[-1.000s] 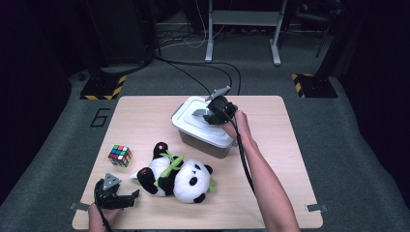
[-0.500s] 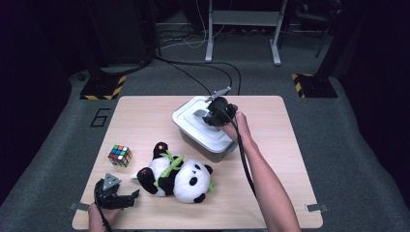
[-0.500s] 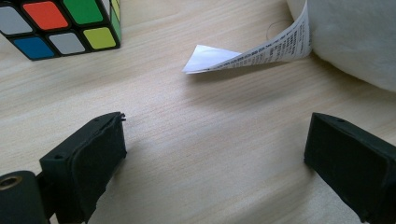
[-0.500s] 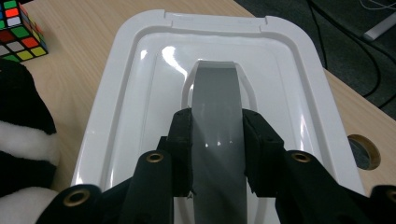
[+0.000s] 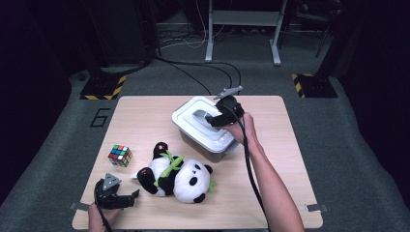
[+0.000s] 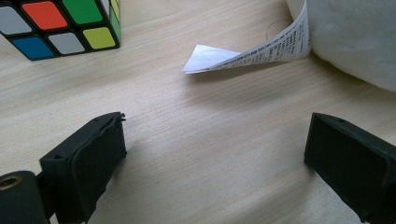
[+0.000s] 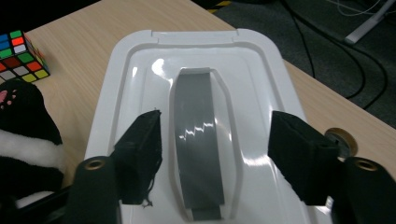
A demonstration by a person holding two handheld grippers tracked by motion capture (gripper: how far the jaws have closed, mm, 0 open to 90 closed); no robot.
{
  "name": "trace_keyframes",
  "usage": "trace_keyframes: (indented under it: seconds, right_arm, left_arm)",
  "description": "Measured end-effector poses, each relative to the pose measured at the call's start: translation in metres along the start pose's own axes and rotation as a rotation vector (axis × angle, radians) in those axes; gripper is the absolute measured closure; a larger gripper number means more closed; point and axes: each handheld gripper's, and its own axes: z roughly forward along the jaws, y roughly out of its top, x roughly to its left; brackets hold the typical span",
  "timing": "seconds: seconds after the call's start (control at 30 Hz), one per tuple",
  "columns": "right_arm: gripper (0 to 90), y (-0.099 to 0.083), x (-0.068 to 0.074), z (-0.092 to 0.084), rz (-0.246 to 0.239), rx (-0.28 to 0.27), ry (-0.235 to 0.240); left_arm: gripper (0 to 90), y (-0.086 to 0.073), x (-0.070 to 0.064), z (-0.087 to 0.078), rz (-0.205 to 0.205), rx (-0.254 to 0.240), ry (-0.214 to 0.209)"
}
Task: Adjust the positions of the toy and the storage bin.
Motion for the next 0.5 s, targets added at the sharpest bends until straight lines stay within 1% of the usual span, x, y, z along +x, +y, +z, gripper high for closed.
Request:
trace_keyframes:
  seconds: [0.07,0.1,0.13,0.17,0.23,0.27,0.3,0.33,0.4,0.5]
  right_arm:
    - [21.9,-0.006,-0.002,-0.011,0.023,-0.002,-0.015]
    - [16.8,-0.011,-0.004,-0.018,0.043,-0.002,-0.020]
    - [14.1,-0.016,-0.005,-0.024,0.061,0.000,-0.028]
    - [13.2,-0.020,-0.006,-0.028,0.060,-0.006,-0.029]
    - [10.0,-0.031,-0.007,-0.038,0.078,-0.007,-0.047]
    - [8.6,-0.036,-0.007,-0.043,0.094,-0.009,-0.051]
    - [7.0,-0.043,-0.009,-0.049,0.109,-0.015,-0.059]
    - [6.0,-0.047,-0.009,-0.053,0.113,-0.018,-0.064]
    - [4.5,-0.061,-0.012,-0.067,0.123,-0.028,-0.086]
    - [2.7,-0.080,-0.013,-0.078,0.144,-0.033,-0.116]
  left_arm:
    - [5.4,0.000,0.000,0.000,-0.002,0.000,-0.002]
    - [5.3,0.000,0.000,-0.001,-0.001,0.006,-0.002]
    - [4.7,0.000,0.001,-0.001,-0.001,0.012,-0.005]
    - [4.5,0.000,0.001,0.000,-0.011,-0.004,-0.006]
    - [4.3,0.000,0.002,-0.003,-0.023,0.002,-0.025]
    - [4.2,-0.001,0.003,-0.004,-0.037,-0.010,-0.032]
    - [4.0,-0.001,0.003,-0.004,-0.040,-0.015,-0.034]
    - [3.9,0.000,0.003,-0.006,-0.045,-0.010,-0.043]
    - [3.5,0.002,0.002,-0.009,-0.043,-0.030,-0.043]
    - [3.4,0.005,-0.003,-0.015,-0.030,-0.039,-0.054]
